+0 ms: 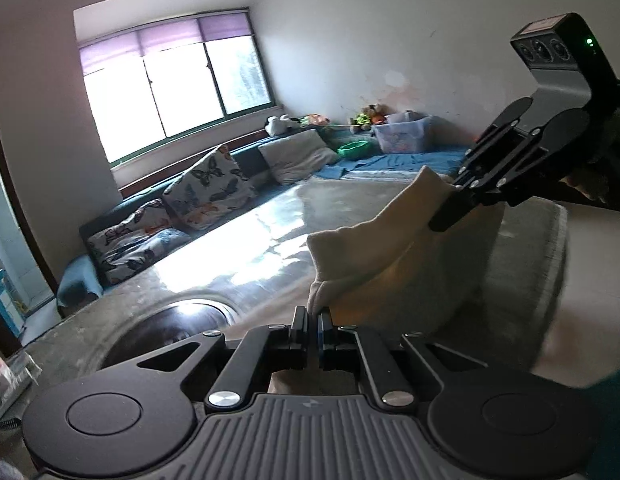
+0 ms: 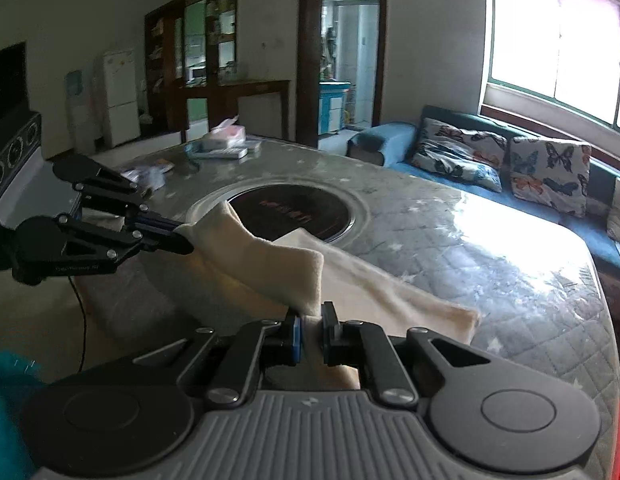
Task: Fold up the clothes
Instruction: 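Lift the hem with both grippers and fold it over toward the collar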
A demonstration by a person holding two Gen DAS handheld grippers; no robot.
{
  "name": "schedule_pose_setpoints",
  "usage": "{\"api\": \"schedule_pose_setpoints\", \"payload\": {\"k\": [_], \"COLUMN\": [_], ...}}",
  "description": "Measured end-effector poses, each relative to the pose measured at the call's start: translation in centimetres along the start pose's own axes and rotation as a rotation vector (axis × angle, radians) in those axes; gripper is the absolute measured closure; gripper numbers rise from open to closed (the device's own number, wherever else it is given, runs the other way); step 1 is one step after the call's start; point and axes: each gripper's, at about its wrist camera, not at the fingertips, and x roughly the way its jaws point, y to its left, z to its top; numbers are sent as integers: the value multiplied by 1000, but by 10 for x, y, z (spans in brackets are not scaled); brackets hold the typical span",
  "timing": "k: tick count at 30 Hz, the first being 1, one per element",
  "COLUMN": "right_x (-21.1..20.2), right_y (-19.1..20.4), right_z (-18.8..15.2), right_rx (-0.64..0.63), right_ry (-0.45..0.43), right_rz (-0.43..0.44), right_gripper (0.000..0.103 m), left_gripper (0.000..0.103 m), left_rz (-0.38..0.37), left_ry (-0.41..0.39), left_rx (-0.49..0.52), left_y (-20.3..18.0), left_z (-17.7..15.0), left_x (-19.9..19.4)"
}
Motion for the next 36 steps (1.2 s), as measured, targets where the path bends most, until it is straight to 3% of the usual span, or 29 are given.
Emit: {"api": "schedule_pose_setpoints", "payload": {"k": [7, 16, 19, 22, 26, 29, 36], "right_x": [62, 153, 170, 168, 152, 142, 156], "right_y": [-46, -79, -86, -93, -106, -110, -88], "right_z": [33, 17, 8, 3, 3, 5, 14], "right_rx": [53, 165, 216, 278, 346, 352, 274], "right_ry": [44, 148, 164, 147, 100, 82, 100], "right_rz": [-50, -117, -147, -183, -259, -245, -185], "right_gripper": [94, 94, 91, 79, 77, 77, 77], "left_gripper": [98, 94, 85, 77, 77, 77, 77], "left_rz": [34, 101, 126, 170, 227, 210, 88], "left_ry": [60, 249, 275, 276, 285, 273, 248], "left_rx": [-31, -124, -121, -131, -164, -215, -279], "left_y": [40, 67, 66, 69, 77, 81, 64], "left_z": [19, -6, -12, -13, -9, -1, 16], "left_x": [73, 161, 167, 164, 162, 153, 152]}}
